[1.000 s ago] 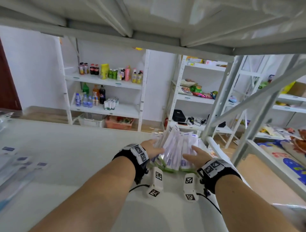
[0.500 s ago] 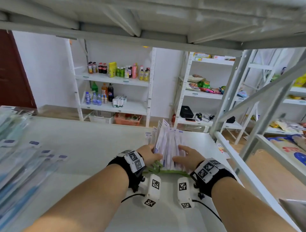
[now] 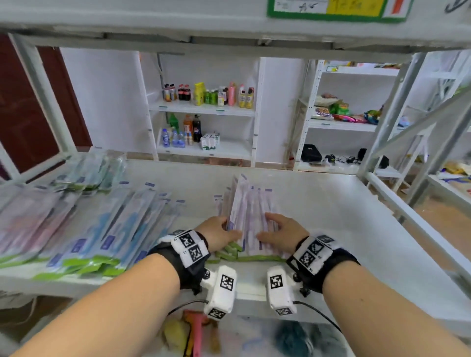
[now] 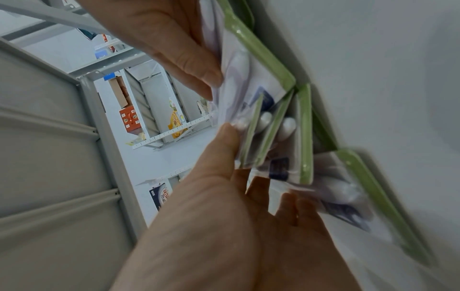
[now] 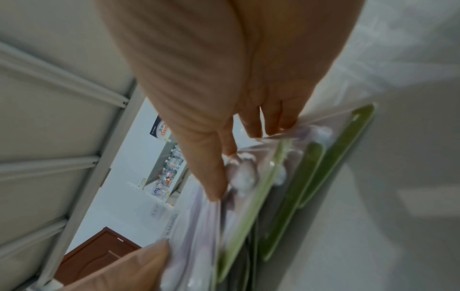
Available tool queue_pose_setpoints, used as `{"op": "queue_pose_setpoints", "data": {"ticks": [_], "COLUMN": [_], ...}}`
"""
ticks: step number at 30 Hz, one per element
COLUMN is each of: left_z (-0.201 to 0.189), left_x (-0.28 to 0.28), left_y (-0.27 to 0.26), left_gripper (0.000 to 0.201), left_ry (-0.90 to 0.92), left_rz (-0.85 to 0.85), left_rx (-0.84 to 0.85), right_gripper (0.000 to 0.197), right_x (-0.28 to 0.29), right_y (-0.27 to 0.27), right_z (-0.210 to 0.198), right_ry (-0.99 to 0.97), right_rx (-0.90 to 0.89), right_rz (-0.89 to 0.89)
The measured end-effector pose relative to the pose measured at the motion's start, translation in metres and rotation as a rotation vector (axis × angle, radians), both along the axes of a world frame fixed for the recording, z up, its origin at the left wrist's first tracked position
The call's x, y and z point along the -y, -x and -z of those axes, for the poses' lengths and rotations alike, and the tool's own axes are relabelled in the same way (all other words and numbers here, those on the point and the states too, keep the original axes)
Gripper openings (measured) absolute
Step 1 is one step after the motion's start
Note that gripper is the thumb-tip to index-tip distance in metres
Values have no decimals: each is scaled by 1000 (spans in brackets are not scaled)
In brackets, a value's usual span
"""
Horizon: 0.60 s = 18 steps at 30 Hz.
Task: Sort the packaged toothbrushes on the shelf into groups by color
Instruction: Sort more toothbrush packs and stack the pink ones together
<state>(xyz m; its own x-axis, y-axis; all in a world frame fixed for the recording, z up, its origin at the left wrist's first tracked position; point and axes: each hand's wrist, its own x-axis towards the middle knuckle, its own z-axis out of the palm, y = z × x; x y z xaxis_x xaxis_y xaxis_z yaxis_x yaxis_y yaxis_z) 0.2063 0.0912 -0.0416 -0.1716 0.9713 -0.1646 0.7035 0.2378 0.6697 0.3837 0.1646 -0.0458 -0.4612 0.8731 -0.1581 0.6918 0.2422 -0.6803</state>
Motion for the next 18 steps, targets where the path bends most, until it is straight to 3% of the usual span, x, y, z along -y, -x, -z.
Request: {"op": "queue_pose_setpoints", "data": {"ticks": [7,10,13,15,18], "left_z": [-7,-10,-11,-11,-10], "left_x": [70,86,93,95,94], "left_y": [28,36,39,38,36], "left_gripper": [27,46,65,65,59], "left_ry": [37,45,-6,-35,-40], "left_rz": [-48,-68,-108,-123,-147], "left_rx": [-53,-67,-54,-50,-90], "right_gripper": [77,66,48,41,37], "right_x": [61,77,86,89,90], "right_y": [31,41,46,47,46], "right_z": [9,13,10,7,7], "right_ry": [9,-3,-29,-50,14], "right_rx": [-37,-48,59,131,83], "right_rz": [67,152,214,239,250]}}
